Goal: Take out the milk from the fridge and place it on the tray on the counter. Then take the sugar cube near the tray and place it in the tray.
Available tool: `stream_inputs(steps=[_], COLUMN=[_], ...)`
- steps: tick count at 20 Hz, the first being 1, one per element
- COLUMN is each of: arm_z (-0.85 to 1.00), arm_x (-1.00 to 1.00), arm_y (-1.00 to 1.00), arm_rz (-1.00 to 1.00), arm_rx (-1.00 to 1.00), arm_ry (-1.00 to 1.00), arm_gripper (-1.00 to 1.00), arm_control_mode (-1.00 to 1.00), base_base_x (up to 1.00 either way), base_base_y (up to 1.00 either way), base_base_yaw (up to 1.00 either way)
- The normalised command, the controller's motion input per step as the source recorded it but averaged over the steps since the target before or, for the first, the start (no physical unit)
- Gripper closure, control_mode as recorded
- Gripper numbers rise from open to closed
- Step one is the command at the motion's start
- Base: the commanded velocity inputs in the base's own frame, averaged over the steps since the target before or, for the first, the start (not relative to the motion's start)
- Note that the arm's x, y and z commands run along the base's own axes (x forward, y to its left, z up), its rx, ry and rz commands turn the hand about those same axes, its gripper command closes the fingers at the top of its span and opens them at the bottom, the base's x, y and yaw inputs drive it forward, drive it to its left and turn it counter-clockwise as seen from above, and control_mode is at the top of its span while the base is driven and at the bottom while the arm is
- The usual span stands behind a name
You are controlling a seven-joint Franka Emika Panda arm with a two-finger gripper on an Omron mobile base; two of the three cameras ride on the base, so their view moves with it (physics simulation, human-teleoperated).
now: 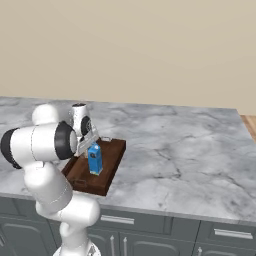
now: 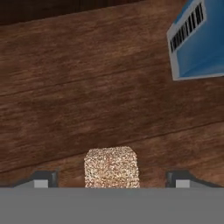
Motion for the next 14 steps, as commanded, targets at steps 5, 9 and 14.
stream_inputs(steps=[5, 9, 14], arm_z=[0.89, 1.00, 1.00], arm_x=[-0.35, -0.46, -0.50], arm_y=[0.00, -0.01, -0.03], arm_rz=[0.00, 0.00, 0.00], arm_rx=[0.00, 0.00, 0.00], arm_ry=[-0.21, -0.13, -0.14], arm_gripper=[-1.00, -1.00, -1.00], arm_control_mode=[-1.00, -1.00, -1.00], base_base_x=[0.00, 0.00, 0.00], base_base_y=[0.00, 0.00, 0.00], base_base_yaw=[0.00, 0.00, 0.00])
